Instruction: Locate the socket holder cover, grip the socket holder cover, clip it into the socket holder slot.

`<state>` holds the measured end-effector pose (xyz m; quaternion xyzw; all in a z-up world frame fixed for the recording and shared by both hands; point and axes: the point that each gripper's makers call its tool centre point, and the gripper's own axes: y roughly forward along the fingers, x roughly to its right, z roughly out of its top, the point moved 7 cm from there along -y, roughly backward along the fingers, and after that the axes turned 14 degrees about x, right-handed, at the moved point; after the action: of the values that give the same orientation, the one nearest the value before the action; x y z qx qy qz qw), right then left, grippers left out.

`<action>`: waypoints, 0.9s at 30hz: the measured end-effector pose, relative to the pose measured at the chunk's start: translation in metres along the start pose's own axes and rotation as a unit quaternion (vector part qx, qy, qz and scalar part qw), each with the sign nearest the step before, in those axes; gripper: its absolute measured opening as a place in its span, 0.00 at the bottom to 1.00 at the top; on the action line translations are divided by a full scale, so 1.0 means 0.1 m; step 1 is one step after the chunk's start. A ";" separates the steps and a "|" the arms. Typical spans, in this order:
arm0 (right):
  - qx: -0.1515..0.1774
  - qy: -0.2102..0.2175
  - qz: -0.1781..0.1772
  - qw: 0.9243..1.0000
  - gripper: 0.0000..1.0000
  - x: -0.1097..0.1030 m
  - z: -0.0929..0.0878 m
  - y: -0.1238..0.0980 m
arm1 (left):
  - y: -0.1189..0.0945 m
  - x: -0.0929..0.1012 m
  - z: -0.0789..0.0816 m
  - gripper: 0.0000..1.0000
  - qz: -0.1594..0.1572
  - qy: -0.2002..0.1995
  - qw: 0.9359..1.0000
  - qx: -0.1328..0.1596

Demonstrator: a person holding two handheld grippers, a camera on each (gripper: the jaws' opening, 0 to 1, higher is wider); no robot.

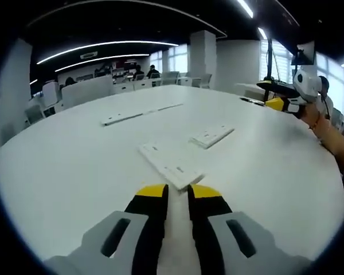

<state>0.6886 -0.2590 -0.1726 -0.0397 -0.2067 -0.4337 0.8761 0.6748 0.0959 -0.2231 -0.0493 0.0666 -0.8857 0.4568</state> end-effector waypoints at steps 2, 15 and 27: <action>0.008 0.008 -0.003 1.000 0.63 0.01 0.03 -0.01 | -0.03 0.00 0.10 0.20 -0.007 -0.014 0.999 0.028; 0.053 0.036 0.025 0.998 0.66 -0.11 0.27 -0.03 | -0.80 -0.02 1.05 0.36 -0.008 -0.043 0.968 0.249; 0.151 0.068 -0.002 0.986 0.68 -0.40 0.67 -0.57 | -1.63 -0.24 0.86 0.66 0.069 -0.018 0.933 0.353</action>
<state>0.6013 -0.2481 -0.1336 0.1232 -0.2094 -0.4007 0.8834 0.5705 0.2028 -0.1126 0.1041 -0.2551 -0.8174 0.5059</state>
